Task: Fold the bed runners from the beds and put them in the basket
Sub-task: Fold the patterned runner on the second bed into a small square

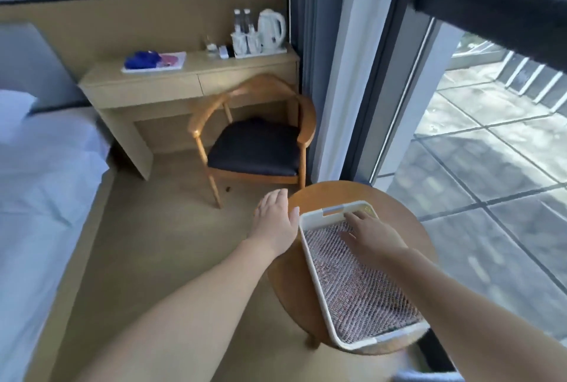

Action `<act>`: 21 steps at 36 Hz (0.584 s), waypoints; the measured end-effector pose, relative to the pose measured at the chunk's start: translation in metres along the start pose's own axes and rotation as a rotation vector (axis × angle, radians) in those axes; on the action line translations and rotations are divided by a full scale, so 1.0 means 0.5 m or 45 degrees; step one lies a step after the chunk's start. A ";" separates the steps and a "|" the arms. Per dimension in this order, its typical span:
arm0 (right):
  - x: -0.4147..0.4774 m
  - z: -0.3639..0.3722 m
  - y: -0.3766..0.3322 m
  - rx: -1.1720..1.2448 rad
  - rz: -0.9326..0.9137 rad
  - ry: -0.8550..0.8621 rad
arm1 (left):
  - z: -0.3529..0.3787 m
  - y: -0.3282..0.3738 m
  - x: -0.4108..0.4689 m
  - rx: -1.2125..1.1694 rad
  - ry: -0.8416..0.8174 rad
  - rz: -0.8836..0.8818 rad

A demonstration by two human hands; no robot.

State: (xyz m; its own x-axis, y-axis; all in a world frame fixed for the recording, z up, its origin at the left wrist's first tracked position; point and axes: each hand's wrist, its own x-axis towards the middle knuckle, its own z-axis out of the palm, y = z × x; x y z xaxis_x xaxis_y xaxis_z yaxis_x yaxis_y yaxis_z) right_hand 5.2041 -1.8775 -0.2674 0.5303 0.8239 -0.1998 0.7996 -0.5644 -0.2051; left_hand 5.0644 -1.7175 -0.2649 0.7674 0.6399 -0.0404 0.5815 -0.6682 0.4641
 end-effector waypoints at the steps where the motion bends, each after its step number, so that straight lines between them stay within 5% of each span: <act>1: -0.004 -0.016 -0.023 -0.005 -0.014 0.020 | -0.026 -0.006 -0.015 -0.005 0.035 -0.003; 9: 0.002 -0.069 -0.164 -0.064 -0.298 0.133 | -0.166 -0.102 -0.158 -0.051 0.304 -0.195; 21: -0.076 0.035 -0.437 -0.017 -0.936 -0.070 | -0.177 -0.228 -0.588 -0.009 0.467 -1.012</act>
State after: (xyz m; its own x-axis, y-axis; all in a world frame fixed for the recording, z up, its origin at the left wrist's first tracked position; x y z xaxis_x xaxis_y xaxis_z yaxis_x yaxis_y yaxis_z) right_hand 5.0045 -1.7864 -0.2319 -0.1583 0.9854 -0.0628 0.9469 0.1335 -0.2926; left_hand 4.7486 -1.7957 -0.2278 -0.0010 0.9977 -0.0674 0.9048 0.0296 0.4247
